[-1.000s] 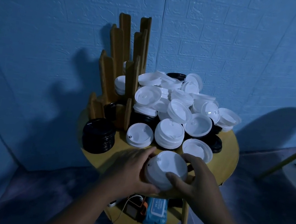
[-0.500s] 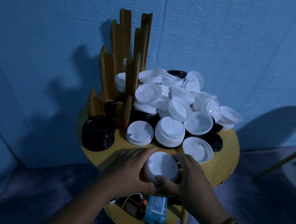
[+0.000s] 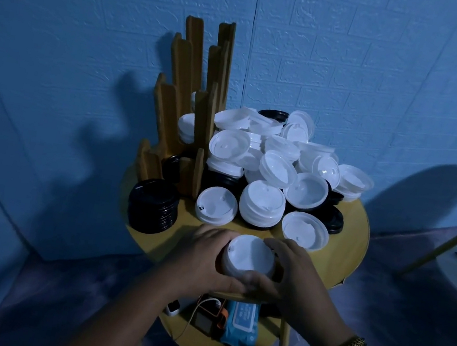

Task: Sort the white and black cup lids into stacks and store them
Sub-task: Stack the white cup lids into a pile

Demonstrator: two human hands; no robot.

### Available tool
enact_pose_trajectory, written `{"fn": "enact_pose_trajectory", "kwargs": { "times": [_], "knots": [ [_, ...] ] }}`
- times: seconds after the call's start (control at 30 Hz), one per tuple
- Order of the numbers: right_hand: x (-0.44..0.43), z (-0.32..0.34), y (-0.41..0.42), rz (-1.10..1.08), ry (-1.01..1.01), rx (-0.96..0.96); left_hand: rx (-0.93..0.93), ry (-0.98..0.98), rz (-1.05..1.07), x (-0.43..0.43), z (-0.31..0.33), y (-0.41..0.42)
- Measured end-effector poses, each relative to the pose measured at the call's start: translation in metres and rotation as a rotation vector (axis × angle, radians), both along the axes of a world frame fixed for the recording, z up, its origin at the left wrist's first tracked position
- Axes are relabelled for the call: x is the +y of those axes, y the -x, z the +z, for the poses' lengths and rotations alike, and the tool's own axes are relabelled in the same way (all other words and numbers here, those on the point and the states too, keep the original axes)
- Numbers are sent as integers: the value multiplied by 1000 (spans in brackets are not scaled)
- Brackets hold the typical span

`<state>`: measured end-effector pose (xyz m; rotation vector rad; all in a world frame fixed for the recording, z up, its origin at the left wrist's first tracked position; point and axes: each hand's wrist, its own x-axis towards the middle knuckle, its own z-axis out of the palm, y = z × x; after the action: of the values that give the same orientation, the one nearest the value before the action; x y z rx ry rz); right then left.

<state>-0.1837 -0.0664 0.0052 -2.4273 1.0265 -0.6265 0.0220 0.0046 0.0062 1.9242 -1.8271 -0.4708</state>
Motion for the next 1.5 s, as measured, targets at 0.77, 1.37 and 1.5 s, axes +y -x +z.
{"fn": "enact_pose_trajectory", "kwargs": {
  "times": [0.77, 1.37, 1.5],
  "knots": [
    [-2, 25, 31, -129, -259, -816, -33, 37, 23, 1, 1, 8],
    [3, 14, 0, -62, -236, -112, -16, 33, 43, 1, -3, 6],
    [3, 11, -3, 5, -135, -77, 14, 22, 55, 3, -2, 6]
  ]
}}
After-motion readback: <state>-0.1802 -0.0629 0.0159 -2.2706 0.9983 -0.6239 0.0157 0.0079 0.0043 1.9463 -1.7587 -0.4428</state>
